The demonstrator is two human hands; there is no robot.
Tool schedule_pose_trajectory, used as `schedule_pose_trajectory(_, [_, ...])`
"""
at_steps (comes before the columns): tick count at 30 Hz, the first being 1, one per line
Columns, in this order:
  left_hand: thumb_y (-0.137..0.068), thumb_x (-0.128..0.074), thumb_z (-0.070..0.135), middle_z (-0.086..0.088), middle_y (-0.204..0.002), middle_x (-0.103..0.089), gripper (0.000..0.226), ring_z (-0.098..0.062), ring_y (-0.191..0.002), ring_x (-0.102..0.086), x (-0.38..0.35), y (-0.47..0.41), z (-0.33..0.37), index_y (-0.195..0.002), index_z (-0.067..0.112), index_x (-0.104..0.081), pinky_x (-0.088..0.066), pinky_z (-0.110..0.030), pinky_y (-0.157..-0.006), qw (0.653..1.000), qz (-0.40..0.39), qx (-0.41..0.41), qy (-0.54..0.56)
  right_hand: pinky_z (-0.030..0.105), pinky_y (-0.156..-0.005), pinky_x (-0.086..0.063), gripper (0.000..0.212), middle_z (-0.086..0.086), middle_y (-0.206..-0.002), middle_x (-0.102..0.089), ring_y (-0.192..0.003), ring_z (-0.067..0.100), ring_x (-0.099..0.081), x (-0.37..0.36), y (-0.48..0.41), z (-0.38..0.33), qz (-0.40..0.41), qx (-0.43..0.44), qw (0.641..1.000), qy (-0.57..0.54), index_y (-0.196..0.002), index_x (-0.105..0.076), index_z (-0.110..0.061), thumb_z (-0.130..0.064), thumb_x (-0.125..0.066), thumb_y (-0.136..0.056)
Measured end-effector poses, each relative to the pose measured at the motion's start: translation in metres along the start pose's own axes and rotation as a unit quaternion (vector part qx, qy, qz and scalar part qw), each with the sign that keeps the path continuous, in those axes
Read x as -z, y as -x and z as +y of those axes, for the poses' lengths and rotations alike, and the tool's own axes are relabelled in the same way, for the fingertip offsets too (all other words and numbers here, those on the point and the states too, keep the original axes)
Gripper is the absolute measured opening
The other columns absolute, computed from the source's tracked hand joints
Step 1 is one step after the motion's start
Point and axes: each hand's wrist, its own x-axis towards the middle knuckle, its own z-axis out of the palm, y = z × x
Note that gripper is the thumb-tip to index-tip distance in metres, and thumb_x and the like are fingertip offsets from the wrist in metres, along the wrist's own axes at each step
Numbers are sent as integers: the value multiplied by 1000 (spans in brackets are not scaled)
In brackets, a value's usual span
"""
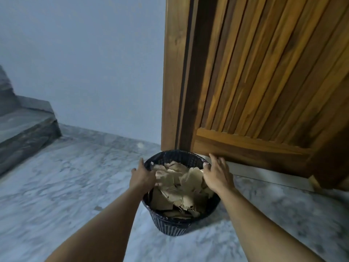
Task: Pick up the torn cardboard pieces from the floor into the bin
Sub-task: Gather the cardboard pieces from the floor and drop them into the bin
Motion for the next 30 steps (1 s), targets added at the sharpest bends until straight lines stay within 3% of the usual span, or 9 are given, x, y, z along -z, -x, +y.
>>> schedule_pose_trajectory(2, [-93,-55,36,-27,-134,-55,71,-43,-115,-58,-9,10,-13,-156,23,-24,-50,-42,-89,999,-20,9,29,54,-118,-23,57,9,-166,-12,-150,31,-20,-9,5,15,-45,-51,998,-7,-159,-13,-34,-41,-31,-106])
schedule_pose_trajectory(4, [-92,-57,30,-26,-134,-57,76,-43,-117,-58,-15,19,-25,-159,21,-21,-48,-39,-85,998,-22,25,56,50,-114,-32,60,15,-165,-16,-146,36,-30,-19,15,28,-79,-89,991,-63,-161,-4,-33,-36,-31,-108])
schedule_pose_trajectory(8, [-88,-56,14,-17,-128,-62,63,-38,-114,-59,-10,26,-41,-149,21,-40,-50,-39,-85,992,-15,35,122,37,-71,-50,69,17,-151,-45,-110,35,-61,-38,27,42,-71,-113,977,-166,-161,-1,-29,-17,-40,-106])
schedule_pose_trajectory(9, [-90,-53,8,-16,-130,-62,59,-37,-115,-58,-6,25,-45,-146,21,-44,-49,-37,-86,991,-10,34,126,34,-70,-50,70,16,-153,-43,-109,34,-61,-42,27,42,-63,-113,977,-169,-161,-2,-30,-15,-41,-105])
schedule_pose_trajectory(14, [-90,-47,3,-9,-131,-64,53,-29,-111,-56,36,24,-79,-139,22,-53,-38,-29,-81,988,57,34,136,43,-109,-39,62,7,-161,-33,-141,35,-40,-68,17,-2,-70,-53,984,-154,-160,-20,-30,-12,-39,-104])
schedule_pose_trajectory(20, [-91,-47,8,-8,-131,-63,49,-34,-121,-55,124,23,-150,-137,22,-54,-40,-31,-86,972,167,71,148,40,-105,-40,59,10,-157,-40,-136,36,-44,-135,19,-110,-125,42,979,-157,-159,-23,-29,-13,-38,-104])
schedule_pose_trajectory(24, [-92,-44,5,-12,-133,-62,51,-36,-122,-55,189,19,-204,-140,20,-52,-44,-35,-91,959,234,97,127,31,-88,-38,57,10,-151,-46,-130,35,-50,-188,38,-189,-175,99,965,-167,-157,-23,-29,-12,-36,-104])
schedule_pose_trajectory(27, [-93,-42,4,-13,-133,-63,51,-37,-121,-56,229,10,-245,-142,20,-51,-48,-41,-98,947,275,125,111,33,-93,-42,59,9,-150,-47,-131,34,-49,-226,51,-242,-204,132,956,-165,-157,-23,-30,-10,-37,-102])
schedule_pose_trajectory(30, [-95,-40,4,-13,-130,-64,53,-35,-110,-57,252,1,-282,-144,23,-46,-47,-38,-88,943,290,135,97,33,-91,-42,60,11,-150,-48,-130,35,-50,-254,56,-285,-218,170,949,-149,-158,-20,-27,-10,-34,-103])
